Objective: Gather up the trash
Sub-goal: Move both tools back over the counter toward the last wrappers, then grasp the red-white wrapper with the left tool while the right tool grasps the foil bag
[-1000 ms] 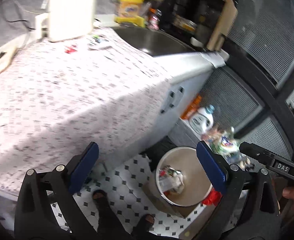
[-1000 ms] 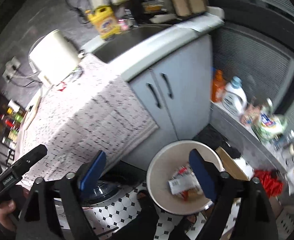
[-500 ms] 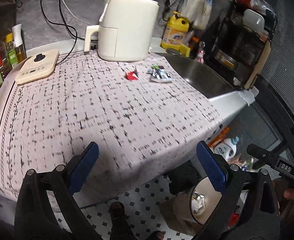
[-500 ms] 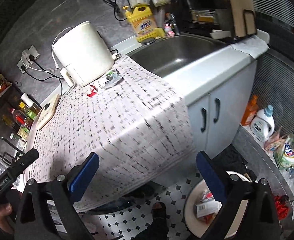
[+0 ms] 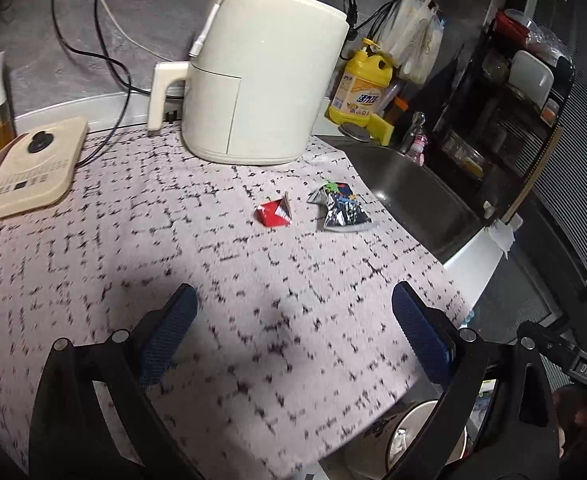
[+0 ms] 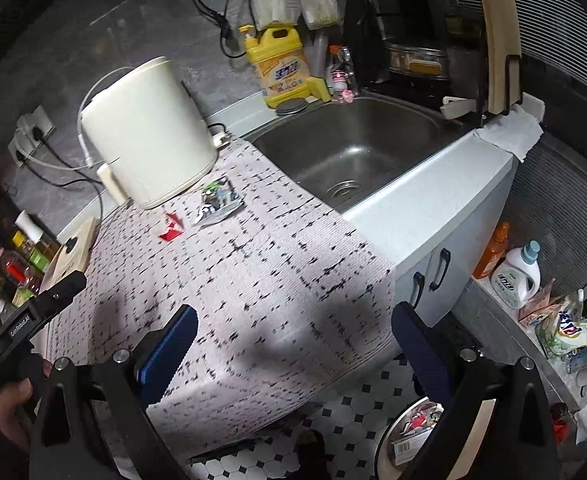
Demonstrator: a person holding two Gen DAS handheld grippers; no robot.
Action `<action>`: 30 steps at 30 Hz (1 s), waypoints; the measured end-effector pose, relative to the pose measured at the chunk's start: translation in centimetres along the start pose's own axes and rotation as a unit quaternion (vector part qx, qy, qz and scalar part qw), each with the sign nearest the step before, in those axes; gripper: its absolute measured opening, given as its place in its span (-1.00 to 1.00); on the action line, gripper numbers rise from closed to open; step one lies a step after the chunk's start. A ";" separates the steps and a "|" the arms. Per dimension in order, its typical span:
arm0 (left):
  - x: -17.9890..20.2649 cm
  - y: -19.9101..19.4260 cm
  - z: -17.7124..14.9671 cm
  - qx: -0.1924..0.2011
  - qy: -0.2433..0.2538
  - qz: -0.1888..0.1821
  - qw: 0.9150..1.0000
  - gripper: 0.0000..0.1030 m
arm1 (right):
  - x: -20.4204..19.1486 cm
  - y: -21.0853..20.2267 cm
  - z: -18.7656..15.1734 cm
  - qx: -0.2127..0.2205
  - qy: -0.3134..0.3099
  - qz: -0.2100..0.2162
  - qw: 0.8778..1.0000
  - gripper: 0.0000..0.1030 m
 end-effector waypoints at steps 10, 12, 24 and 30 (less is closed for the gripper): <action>-1.4 7.6 2.8 -0.038 0.020 -0.035 0.998 0.64 | 1.1 1.9 1.5 0.015 0.048 -0.063 0.997 0.85; -1.8 9.3 3.3 -0.048 0.020 -0.040 0.998 0.60 | 1.2 2.1 1.5 0.016 0.055 -0.073 0.996 0.85; -2.3 16.7 4.1 -0.095 0.022 -0.051 0.994 0.31 | 2.8 2.1 0.4 0.018 0.103 -0.144 0.984 0.85; -2.2 18.5 3.7 -0.109 0.024 -0.050 0.993 -0.31 | 1.1 3.6 1.1 0.013 0.081 -0.146 0.986 0.85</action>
Point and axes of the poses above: each gripper's, at about its wrist camera, not at the fingertips, and y roughly the way its jaws point, x to its right, z to its top, the point moved 2 cm from there along y, roughly the way its jaws point, and after that the axes turned 8 degrees about x, right-handed, at the moved point
